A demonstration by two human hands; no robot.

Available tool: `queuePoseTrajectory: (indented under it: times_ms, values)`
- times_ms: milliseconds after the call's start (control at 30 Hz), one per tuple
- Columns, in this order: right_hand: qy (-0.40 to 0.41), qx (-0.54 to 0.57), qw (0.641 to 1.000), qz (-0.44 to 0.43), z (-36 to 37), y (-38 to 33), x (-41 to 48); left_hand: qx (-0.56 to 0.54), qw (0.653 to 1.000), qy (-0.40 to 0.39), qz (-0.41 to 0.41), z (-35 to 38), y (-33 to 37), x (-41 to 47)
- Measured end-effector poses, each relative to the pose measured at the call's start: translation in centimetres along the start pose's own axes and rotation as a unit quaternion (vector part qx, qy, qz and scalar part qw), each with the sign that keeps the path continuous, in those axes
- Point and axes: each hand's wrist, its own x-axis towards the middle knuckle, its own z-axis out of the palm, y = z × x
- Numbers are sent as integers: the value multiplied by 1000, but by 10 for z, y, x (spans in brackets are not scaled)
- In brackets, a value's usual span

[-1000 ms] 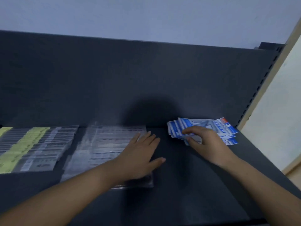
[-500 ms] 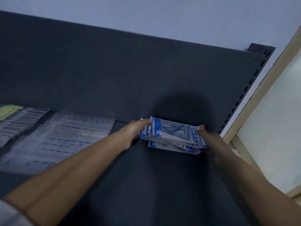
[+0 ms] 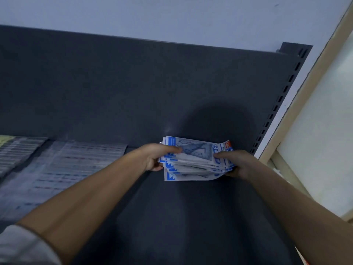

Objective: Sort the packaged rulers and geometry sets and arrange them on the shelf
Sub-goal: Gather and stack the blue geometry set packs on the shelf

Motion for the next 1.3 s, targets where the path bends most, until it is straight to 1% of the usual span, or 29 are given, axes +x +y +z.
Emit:
queuePoseTrajectory:
  times_ms: [133, 267, 367, 500, 567, 633, 733, 800, 833, 900, 1000, 1067, 1200, 1300]
  values:
    - [-20, 63, 998, 18, -4, 3, 2, -25, 999, -29, 14, 2, -1, 3]
    - [-59, 106, 992, 22, -5, 5, 2, -21, 997, -30, 68, 3, -4, 4]
    - [-77, 112, 991, 12, -2, 5, 2, -23, 996, -39, 78, -3, -4, 2]
    - [-89, 95, 991, -18, 2, 4, 2, -57, 993, -59, 88, -13, -7, -3]
    - [-107, 89, 989, -48, 1, 4, 2, -61, 988, -78, 118, -17, -8, -7]
    - [-128, 77, 984, -96, 0, 2, 0, -46, 980, -89, 172, -22, -8, -11]
    - [-128, 33, 971, -197, -2, 2, -3, 20, 956, -74, 284, -29, -9, -16]
    - [-115, -22, 963, -244, -3, 7, -6, 94, 940, -52, 323, -33, -14, -17]
    - [-115, -52, 958, -257, -3, 10, -8, 116, 939, -51, 321, -34, -18, -16]
    - [-131, -92, 949, -273, -3, 16, -9, 124, 947, -61, 290, -35, -25, -13]
    - [-144, -115, 939, -289, -4, 20, -10, 111, 957, -65, 260, -37, -32, -8]
    - [-140, -125, 933, -306, -4, 21, -9, 104, 958, -63, 259, -38, -36, -6]
    - [-79, -192, 898, -388, -6, 21, -7, 64, 957, -29, 281, -36, -41, -3]
    - [-74, -294, 861, -408, -13, 16, -10, 46, 959, -29, 277, -37, -44, 0]
